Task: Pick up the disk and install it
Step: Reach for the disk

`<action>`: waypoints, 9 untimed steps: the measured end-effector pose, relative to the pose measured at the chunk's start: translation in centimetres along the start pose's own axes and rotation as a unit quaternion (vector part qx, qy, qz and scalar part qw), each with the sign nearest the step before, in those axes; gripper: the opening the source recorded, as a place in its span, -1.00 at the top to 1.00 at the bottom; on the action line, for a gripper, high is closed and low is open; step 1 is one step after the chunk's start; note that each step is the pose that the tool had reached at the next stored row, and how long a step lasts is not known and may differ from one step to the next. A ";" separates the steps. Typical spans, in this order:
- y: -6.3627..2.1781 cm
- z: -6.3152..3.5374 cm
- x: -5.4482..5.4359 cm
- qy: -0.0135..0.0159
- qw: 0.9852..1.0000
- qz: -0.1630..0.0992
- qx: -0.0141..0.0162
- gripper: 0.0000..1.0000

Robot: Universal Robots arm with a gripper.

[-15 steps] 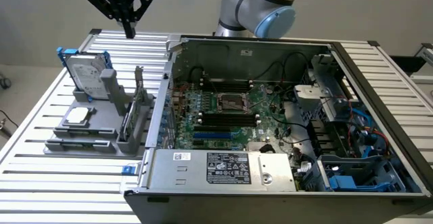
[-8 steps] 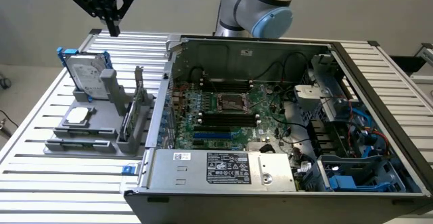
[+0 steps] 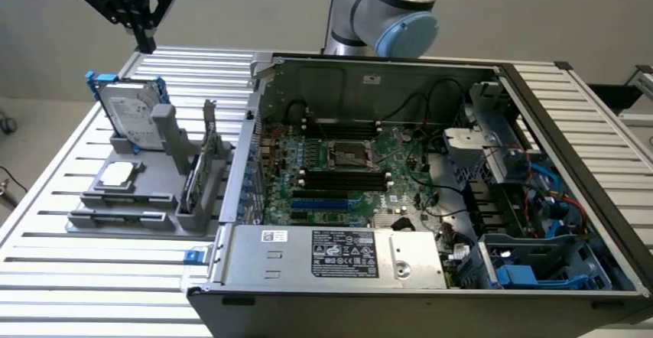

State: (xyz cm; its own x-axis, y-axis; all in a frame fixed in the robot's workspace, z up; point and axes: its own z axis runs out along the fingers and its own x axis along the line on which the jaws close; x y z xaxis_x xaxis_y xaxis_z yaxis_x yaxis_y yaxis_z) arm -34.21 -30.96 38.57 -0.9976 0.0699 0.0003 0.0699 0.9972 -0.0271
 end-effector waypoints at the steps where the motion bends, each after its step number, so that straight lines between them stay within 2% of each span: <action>1: 0.04 0.02 0.5 0.001 1.000 0.000 0.001 0.79; 9: 0.22 0.17 4.1 0.007 1.000 0.000 0.007 0.79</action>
State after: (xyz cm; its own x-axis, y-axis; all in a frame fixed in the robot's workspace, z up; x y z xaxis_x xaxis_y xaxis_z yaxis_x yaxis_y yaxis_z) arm -38.30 -30.45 38.40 -0.9974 0.0701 0.0150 0.0694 0.9967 -0.0416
